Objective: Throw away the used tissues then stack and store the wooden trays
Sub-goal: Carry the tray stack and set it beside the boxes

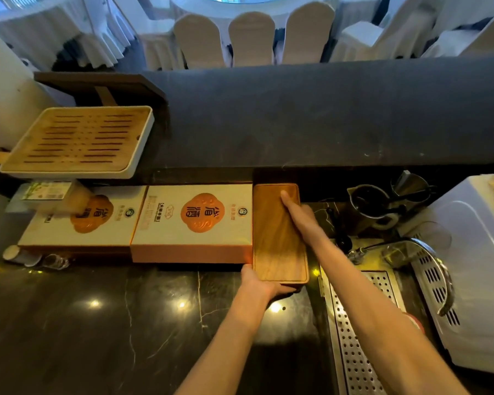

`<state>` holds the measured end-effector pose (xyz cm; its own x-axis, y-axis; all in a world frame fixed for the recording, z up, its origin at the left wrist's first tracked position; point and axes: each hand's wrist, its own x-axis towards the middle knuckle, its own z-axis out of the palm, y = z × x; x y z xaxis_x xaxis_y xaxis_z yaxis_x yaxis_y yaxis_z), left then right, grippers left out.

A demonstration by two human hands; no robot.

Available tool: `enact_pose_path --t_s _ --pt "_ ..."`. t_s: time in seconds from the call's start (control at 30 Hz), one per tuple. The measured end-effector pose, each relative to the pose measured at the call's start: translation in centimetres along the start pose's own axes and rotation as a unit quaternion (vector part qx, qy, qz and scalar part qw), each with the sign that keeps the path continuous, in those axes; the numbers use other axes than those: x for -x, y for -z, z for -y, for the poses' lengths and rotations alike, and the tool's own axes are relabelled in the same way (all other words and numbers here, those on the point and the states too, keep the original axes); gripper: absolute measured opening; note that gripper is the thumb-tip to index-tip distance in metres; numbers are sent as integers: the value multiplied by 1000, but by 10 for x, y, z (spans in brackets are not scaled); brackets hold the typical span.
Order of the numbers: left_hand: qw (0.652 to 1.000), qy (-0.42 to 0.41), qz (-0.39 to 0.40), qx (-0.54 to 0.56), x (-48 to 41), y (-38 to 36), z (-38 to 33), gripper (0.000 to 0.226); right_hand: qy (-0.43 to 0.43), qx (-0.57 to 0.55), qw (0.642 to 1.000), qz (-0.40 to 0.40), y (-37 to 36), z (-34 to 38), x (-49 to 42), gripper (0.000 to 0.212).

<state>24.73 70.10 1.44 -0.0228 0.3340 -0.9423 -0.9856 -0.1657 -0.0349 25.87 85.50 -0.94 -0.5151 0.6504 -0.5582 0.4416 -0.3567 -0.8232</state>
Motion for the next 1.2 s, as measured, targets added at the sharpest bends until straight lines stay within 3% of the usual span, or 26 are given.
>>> enact_pose_path --t_s 0.13,0.3,0.4,0.63,0.7,0.8,0.87,0.93,1.03,1.13,1.2 --pt "999 34 11 -9 -7 -3 -1 59 -36 70 993 -85 -3 19 -32 61" --pt "998 68 -3 1 -15 -5 -5 60 -31 95 990 -100 -4 17 -37 36" --pt "997 75 -9 22 -20 -1 -8 52 -47 89 989 -105 -4 17 -42 38" --pt "995 55 -83 14 -27 -4 -13 46 26 139 980 -141 -5 11 -39 38" --pt "994 42 -92 30 -20 -5 -12 41 2 136 983 -124 -6 17 -33 42" --pt "999 21 -31 5 -5 5 -11 49 -47 108 992 -47 0 27 -18 73" --pt "1000 0 15 -11 4 18 -6 59 -28 94 995 -13 7 29 -1 88" --pt "996 -43 20 -71 14 31 3 57 21 81 996 -29 12 15 28 91" --pt "953 -180 -5 -245 17 48 15 34 41 78 994 -58 14 -39 85 90" --pt "891 -254 29 -376 14 46 21 50 58 53 996 -36 8 -90 117 66" --pt "860 -288 10 -422 12 39 23 51 85 40 994 -56 -4 -100 124 46"
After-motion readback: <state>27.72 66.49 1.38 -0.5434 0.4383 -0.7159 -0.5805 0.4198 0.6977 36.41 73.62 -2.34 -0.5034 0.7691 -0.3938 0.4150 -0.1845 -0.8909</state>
